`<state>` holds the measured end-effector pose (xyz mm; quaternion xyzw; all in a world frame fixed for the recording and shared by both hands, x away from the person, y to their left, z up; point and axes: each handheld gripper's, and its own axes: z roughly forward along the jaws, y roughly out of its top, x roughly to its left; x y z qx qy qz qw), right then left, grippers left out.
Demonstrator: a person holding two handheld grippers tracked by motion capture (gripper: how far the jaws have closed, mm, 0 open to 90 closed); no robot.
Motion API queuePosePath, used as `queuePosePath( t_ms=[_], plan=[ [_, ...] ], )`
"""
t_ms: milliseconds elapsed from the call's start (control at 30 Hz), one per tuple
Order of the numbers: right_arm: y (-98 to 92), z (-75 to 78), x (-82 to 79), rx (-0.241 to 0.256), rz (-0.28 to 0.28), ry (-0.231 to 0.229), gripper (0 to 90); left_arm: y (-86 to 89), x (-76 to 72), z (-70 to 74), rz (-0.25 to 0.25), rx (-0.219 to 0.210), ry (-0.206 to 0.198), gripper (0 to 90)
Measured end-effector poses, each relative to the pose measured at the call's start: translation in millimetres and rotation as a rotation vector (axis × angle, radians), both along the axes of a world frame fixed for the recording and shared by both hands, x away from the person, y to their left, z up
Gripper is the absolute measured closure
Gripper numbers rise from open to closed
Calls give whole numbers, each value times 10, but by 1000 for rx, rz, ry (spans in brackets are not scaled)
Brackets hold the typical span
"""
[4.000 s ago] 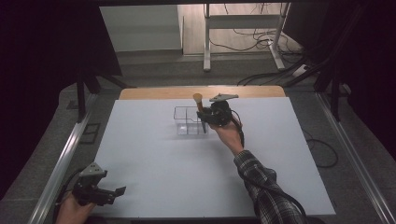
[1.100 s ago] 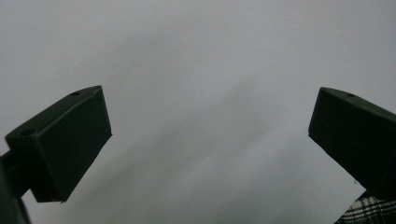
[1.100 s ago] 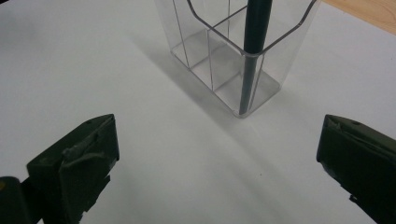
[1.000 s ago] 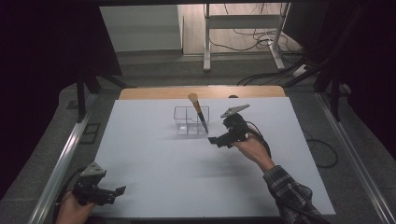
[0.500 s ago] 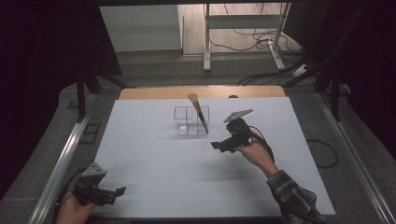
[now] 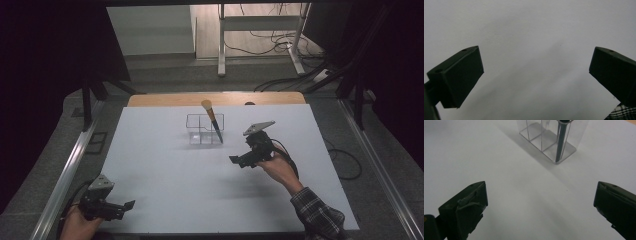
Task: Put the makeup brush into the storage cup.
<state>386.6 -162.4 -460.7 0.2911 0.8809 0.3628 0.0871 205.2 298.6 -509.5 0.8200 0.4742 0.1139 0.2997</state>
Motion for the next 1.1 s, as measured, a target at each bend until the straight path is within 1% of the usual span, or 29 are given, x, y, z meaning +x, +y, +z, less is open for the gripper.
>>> queuePosePath(
  t_ms=[133,167,233,333,533,800,1000,1100],
  plan=[
    [-28,-12,-28,-7,-3,-4,0,-2,-1,2,0,2,-1,0],
    [-47,-23,-43,-21,-4,-8,0,-3,-1,2,1,4,-2,0],
    [-58,-29,-50,-24,-7,-9,0,-1,-1,1,2,3,-1,0],
    [-103,-53,-84,-27,-12,-2,0,-2,-1,0,1,6,0,0],
    [-161,-85,-158,-42,-7,-3,0,-3,0,-1,0,7,1,0],
    [-222,-107,-249,-45,-9,2,0,-4,0,-1,-1,8,2,0],
    [-285,-133,-334,-57,-9,7,0,-7,-2,-1,-5,9,3,0],
    [-348,-137,-399,-47,-19,18,0,-9,-1,-1,-6,9,3,0]
  ],
)
